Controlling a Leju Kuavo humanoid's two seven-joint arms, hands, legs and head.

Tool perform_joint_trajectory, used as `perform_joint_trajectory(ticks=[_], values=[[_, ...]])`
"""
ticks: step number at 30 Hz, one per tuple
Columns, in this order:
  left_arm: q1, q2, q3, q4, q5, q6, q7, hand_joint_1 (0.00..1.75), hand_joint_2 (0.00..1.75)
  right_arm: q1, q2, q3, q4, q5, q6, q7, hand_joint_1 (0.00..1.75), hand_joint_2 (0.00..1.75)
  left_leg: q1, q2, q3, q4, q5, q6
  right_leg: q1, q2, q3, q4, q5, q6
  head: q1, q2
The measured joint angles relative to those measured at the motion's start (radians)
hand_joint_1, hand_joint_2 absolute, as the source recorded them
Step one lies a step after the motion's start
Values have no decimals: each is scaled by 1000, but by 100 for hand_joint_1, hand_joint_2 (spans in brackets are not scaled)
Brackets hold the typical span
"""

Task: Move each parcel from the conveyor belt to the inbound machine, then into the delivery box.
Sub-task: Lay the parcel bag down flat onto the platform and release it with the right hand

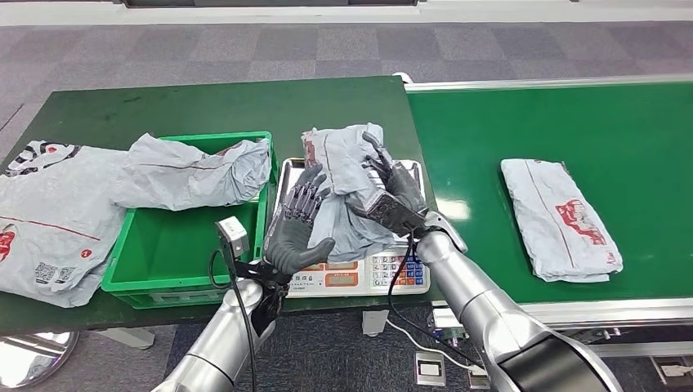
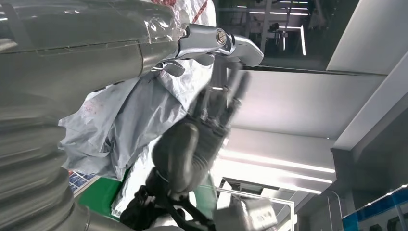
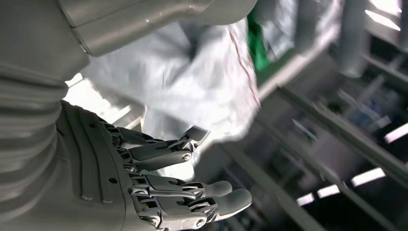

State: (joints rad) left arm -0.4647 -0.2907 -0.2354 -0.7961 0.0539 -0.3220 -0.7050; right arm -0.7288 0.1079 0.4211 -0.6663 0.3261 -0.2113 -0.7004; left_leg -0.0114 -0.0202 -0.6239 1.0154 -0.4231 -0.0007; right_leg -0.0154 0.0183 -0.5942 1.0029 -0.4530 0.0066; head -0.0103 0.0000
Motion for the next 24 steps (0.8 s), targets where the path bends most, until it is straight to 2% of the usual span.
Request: perform_joint_trajectory(ticks=[5, 11, 19, 24], values=[[0, 0, 0, -2, 0, -2, 0, 0, 175, 39, -17, 0, -99, -9, -78, 0, 0, 175, 0, 0, 0, 0, 0, 0, 0, 0, 0, 0, 0, 0, 0, 0], [-7, 2, 0, -2, 0, 2, 0, 0, 175, 76, -80, -16, -251, -40, -187, 3, 0, 175, 0, -1, 0, 0, 0, 0, 0, 0, 0, -1, 0, 0, 0, 0], [1, 23, 5, -28, 1, 11, 0, 0, 175, 242, -159, -198, -391, -131, -209, 0, 0, 175, 0, -3, 0, 0, -1, 1, 0, -3, 2, -1, -1, 1, 0, 0], [6, 27, 5, -36, 1, 17, 0, 0, 175, 296, -180, -257, -428, -127, -220, 10, 0, 175, 0, -1, 0, 0, -2, 0, 0, -2, 1, -1, -1, 1, 0, 0]])
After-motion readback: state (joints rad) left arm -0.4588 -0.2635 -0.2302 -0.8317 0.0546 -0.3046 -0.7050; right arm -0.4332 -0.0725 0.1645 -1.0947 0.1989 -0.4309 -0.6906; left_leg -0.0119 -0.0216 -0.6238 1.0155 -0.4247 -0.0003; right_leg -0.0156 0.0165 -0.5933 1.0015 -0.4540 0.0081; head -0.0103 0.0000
